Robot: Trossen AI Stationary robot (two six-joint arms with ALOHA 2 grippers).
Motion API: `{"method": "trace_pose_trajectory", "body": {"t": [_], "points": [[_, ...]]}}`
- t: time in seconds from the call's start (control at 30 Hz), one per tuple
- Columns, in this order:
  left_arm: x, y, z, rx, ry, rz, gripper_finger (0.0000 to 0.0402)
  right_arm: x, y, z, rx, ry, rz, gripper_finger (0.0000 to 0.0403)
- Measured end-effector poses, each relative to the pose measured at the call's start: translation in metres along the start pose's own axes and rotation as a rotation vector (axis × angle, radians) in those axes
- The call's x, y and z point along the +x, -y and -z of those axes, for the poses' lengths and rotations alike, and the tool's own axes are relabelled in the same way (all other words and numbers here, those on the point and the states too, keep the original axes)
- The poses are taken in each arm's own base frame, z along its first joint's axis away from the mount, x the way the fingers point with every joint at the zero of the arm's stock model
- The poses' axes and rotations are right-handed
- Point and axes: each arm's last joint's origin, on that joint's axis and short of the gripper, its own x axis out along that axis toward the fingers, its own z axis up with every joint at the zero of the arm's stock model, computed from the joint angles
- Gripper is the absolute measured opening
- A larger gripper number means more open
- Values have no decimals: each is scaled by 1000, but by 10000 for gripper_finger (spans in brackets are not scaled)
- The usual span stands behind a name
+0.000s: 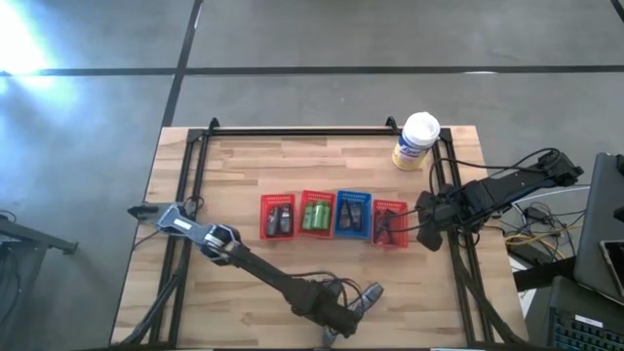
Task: Pick & Place Travel size toiletries
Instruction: Put the gray deodorant into the left orange basket
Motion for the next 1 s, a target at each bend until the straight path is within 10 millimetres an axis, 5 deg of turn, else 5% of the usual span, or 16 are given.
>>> {"method": "trace_pose_trajectory", "body": {"t": [0.37,0.6,0.8,1.0], "points": [[-2,-26,-7,89,16,-189,263,1,0,0,-15,2,3,363],[-7,-42,-12,196,10,-373,202,1,0,0,-12,5,4,363],[-7,-43,-18,257,-40,-390,195,1,0,0,-9,8,3,364],[-43,-51,-31,305,22,-508,192,1,0,0,7,9,4,363]]}}
